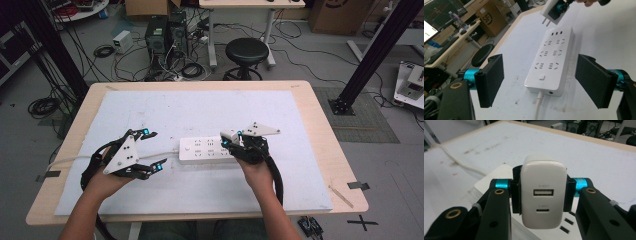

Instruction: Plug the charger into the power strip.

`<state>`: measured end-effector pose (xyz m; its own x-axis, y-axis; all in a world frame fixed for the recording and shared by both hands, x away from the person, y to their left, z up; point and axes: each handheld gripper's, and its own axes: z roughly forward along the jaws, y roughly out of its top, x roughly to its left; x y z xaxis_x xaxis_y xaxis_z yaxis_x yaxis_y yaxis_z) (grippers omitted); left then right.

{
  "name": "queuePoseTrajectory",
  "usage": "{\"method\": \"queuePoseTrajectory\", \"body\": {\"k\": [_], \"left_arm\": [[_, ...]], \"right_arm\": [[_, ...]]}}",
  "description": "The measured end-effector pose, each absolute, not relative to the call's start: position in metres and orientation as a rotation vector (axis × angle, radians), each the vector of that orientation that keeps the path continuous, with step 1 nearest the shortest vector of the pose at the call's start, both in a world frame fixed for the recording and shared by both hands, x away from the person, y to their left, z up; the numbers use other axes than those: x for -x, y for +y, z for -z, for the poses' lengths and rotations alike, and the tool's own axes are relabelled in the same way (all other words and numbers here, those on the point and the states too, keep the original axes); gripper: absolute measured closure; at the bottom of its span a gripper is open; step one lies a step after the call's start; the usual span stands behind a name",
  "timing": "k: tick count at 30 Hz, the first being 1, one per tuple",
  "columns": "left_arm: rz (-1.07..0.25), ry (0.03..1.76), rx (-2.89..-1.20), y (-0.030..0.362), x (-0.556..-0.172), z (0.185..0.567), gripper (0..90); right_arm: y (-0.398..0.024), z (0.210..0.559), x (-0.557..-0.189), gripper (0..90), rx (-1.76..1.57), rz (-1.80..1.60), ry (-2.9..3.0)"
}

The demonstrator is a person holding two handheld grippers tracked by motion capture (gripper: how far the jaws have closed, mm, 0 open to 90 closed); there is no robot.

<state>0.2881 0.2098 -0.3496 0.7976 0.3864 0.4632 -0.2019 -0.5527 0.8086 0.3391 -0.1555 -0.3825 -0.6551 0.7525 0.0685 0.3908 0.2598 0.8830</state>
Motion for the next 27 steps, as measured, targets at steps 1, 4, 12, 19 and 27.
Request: {"method": "queuePoseTrajectory", "body": {"k": [1,4,12,19,27], "left_arm": [[-0.766,0.137,-2.021,0.210,-0.288,0.350,23.4],[-0.745,0.153,-2.020,0.211,-0.289,0.351,23.4],[-0.737,0.152,-2.026,0.210,-0.291,0.353,23.4],[-0.740,0.148,-2.030,0.211,-0.291,0.353,23.4],[-0.744,0.154,-2.022,0.215,-0.289,0.353,23.4]], "right_arm": [[-0.157,0.380,-0.341,63.1,-1.030,-1.344,2.189],[-0.158,0.373,-0.344,63.1,-0.963,-1.284,2.238],[-0.157,0.357,-0.352,63.1,-0.821,-1.148,2.390],[-0.144,0.344,-0.364,63.0,-0.645,-0.964,2.544],[-0.122,0.329,-0.388,63.1,-0.447,-0.736,2.694]]}}
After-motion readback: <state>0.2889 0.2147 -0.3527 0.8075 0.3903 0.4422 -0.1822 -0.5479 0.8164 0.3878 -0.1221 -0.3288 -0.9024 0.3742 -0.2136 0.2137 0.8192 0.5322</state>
